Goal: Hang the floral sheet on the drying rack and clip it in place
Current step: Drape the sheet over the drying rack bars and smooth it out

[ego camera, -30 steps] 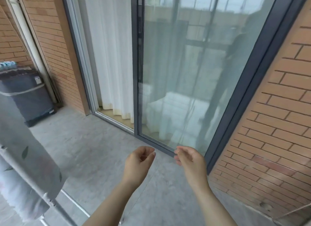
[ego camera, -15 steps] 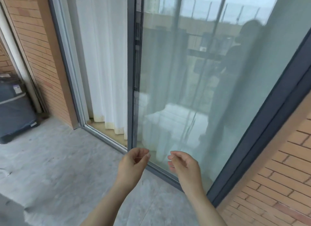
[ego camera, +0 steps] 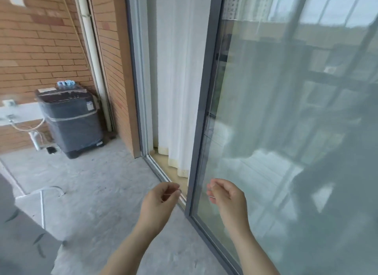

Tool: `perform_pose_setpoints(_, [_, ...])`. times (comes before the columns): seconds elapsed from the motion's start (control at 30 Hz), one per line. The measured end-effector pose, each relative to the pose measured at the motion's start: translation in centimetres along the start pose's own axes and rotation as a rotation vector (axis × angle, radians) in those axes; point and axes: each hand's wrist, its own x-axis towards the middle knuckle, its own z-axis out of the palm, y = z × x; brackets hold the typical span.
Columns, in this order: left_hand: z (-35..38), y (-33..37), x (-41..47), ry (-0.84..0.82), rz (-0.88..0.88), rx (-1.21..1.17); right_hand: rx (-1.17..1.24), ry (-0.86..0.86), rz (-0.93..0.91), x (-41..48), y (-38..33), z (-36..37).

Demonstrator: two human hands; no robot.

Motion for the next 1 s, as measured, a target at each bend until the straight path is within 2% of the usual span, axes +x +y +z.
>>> perform_pose_setpoints(0.27, [-6.3,-3.3,10.8,0.304,-0.065,0.009,0.001,-0.263,-0.028,11.9,0.3,11.3])
perform_pose_setpoints(0.77, [-20.1,-6.8,31.3,0.6,-0.15,0.012,-0.017,-0.64,-0.083,30.0,-0.5,37.2])
perform_pose_setpoints(1.0, [-24.8,-7.5,42.0,0.816,-0.182,0.048,-0.033,-0.844,-0.134,40.1,-0.5,49.0])
